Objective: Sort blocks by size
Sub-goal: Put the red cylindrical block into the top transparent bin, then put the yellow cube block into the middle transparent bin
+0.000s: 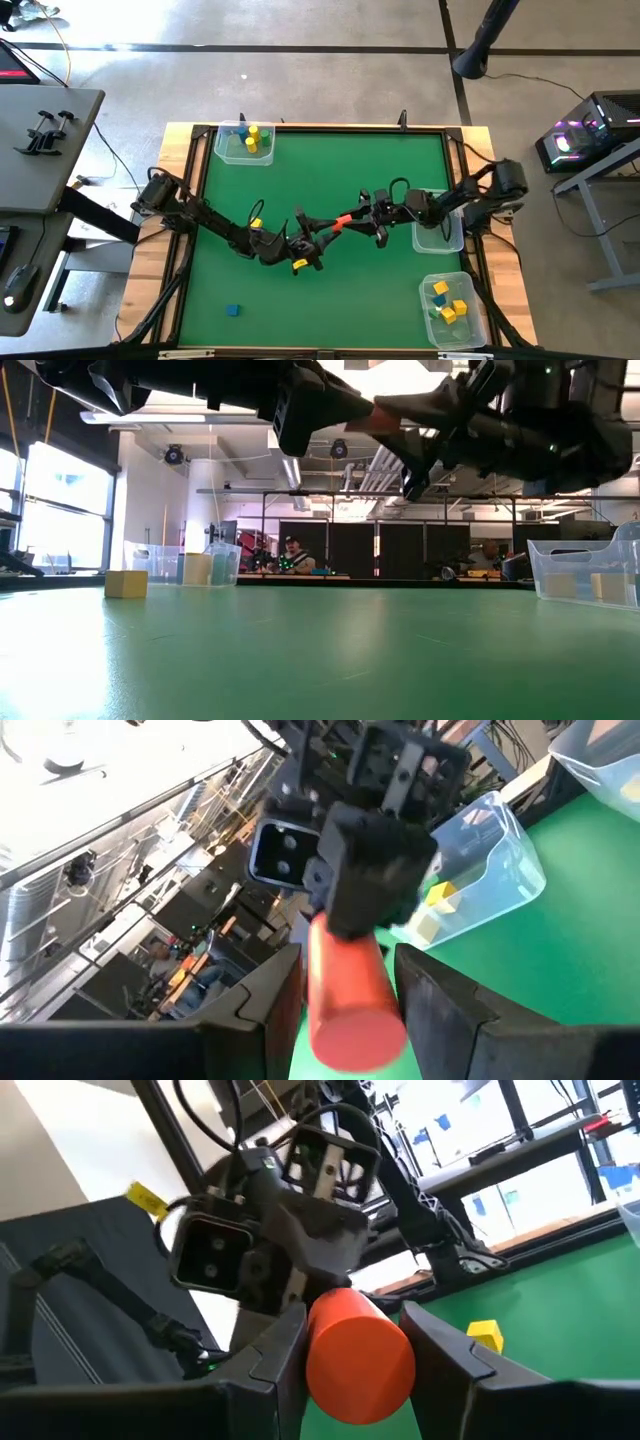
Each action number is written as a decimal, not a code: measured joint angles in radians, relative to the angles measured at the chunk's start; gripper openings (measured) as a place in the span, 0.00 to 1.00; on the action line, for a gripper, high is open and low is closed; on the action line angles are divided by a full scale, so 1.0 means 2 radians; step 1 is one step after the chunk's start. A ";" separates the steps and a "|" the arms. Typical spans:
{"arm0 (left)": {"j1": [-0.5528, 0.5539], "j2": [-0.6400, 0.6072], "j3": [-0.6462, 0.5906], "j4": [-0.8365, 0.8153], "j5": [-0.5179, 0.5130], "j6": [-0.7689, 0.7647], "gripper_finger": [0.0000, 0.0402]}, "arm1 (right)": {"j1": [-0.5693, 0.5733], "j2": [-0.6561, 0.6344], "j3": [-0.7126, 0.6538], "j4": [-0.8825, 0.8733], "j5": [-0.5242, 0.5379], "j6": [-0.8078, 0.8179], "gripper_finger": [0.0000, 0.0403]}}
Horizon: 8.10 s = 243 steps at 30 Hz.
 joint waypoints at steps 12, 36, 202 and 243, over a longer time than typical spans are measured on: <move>-0.008 -0.001 0.000 -0.004 -0.058 0.001 0.30 | -0.010 0.040 0.003 0.028 -0.018 0.021 0.31; -0.015 -0.001 0.001 -0.031 -0.091 0.026 0.51 | -0.012 0.033 0.004 0.027 -0.017 0.035 0.31; 0.628 -0.036 0.221 -1.059 0.236 -0.409 0.42 | -0.005 0.032 0.043 -0.146 0.092 0.043 0.44; 0.020 -0.385 -0.052 -0.837 0.021 -0.775 0.38 | 0.059 0.032 0.043 -0.149 0.184 -0.022 0.44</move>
